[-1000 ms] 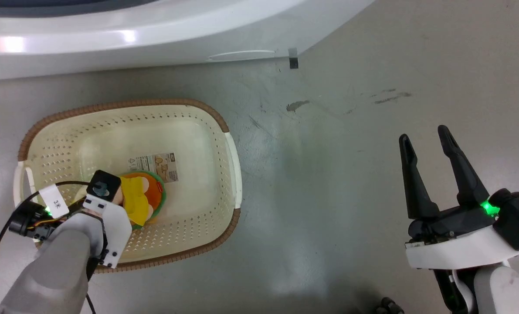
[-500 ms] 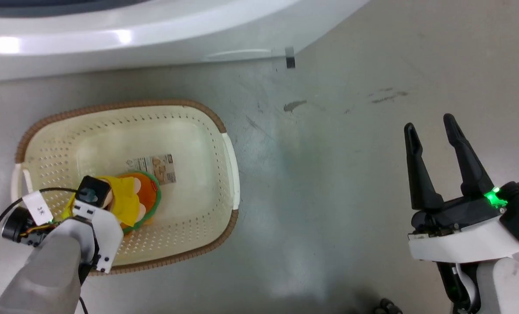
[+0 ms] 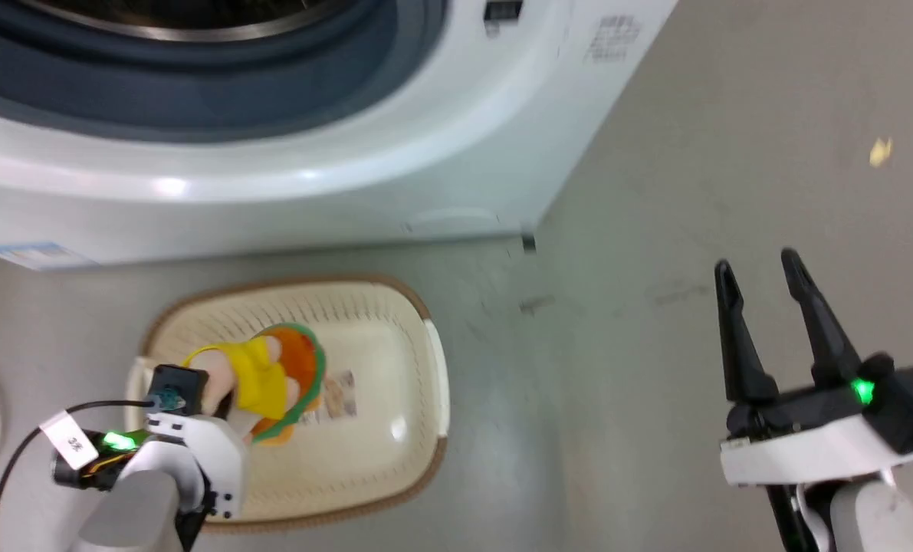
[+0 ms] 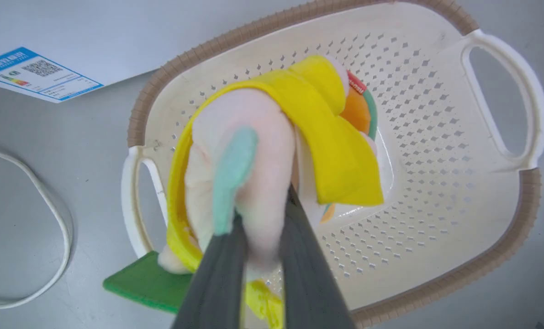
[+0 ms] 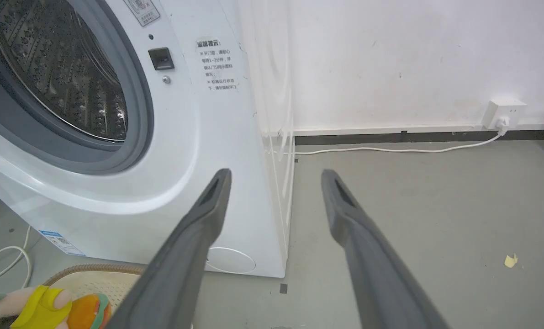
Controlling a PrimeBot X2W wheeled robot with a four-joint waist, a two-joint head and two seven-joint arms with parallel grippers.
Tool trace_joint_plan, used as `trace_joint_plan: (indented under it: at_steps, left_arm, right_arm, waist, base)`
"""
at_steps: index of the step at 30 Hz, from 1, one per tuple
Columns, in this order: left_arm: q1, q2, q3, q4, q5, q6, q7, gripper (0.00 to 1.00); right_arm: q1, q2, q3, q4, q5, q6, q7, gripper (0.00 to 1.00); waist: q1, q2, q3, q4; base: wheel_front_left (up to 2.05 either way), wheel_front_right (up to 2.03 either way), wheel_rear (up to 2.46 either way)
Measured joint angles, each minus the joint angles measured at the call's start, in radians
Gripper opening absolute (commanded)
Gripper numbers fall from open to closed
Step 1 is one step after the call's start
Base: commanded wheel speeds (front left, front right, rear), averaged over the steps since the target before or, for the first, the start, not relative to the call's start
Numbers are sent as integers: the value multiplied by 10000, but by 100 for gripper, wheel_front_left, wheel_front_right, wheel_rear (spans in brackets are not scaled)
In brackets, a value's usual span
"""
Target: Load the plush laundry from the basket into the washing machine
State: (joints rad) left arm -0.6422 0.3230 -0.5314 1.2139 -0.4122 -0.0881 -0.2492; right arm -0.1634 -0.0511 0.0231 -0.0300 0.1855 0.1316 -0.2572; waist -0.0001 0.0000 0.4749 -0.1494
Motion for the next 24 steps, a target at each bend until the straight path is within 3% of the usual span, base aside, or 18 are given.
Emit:
trace_joint_plan:
  at_steps: [7, 15, 24]
  left_arm:
    - [1145, -35, 614, -2197, -153, 274, -71, 0]
    - [3018, 58, 1672, -5689, -8, 1101, -69, 0]
    - [3712, -73, 3396, -9850, 491, 1902, -71, 0]
  right_arm:
    - [754, 2, -343, 291, 61, 0, 0, 100]
    - [1189, 4, -121, 456, 190, -2, 0, 100]
    - [1218, 4, -88, 282, 290, -2, -2, 100]
  waist:
    - [-1, 0, -1674, 423]
    - [-2, 0, -3088, 829]
    - [1, 0, -2940, 793]
  base:
    - [0, 0, 0]
    - [0, 0, 0]
    - [0, 0, 0]
